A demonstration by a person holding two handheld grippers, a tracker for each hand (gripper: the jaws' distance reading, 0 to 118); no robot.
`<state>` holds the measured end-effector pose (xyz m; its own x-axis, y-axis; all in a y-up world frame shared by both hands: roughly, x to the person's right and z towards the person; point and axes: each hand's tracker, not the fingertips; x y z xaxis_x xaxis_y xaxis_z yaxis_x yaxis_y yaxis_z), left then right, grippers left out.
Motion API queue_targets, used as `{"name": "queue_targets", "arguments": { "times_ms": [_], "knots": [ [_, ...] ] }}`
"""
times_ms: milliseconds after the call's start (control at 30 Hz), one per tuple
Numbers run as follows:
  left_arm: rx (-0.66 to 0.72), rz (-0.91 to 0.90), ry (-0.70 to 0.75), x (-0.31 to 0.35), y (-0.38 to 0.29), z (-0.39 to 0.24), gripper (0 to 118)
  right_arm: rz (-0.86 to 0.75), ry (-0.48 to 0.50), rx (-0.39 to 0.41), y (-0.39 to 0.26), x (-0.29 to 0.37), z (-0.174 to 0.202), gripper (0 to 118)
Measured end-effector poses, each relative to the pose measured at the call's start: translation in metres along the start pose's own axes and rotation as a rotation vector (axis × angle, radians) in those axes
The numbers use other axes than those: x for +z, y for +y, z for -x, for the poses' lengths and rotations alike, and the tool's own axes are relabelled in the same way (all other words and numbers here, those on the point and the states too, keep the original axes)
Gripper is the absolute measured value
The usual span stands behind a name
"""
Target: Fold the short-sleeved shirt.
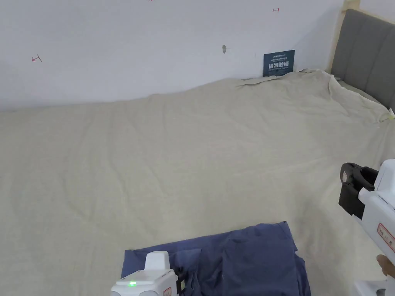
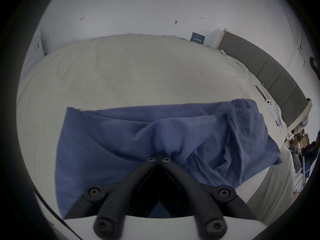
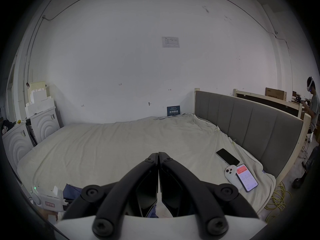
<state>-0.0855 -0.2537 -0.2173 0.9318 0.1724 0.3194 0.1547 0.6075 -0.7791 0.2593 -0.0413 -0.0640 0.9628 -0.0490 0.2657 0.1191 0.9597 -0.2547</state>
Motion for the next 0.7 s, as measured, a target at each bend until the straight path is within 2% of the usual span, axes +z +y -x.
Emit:
{"name": "queue_targets", "arguments": {
  "times_ms": [200,267,467,700],
  "knots": [
    [-0.039,-0.034,-0.068,0.006,0.003,-0.029,0,0.003,-0.008,-0.009,-0.001,0.000,-0.002,0],
    [-0.033,-0.024,-0.142,0.005,0.003,-0.039,0,0.004,-0.007,-0.011,-0.001,-0.001,-0.002,0],
    [-0.067,-0.013,-0.188,0.005,0.000,-0.066,0,0.008,-0.002,-0.011,-0.002,0.000,0.000,0],
    [-0.039,-0.125,-0.255,0.062,0.043,-0.022,0,0.000,-0.003,-0.008,0.002,0.000,-0.002,0]
  ]
}}
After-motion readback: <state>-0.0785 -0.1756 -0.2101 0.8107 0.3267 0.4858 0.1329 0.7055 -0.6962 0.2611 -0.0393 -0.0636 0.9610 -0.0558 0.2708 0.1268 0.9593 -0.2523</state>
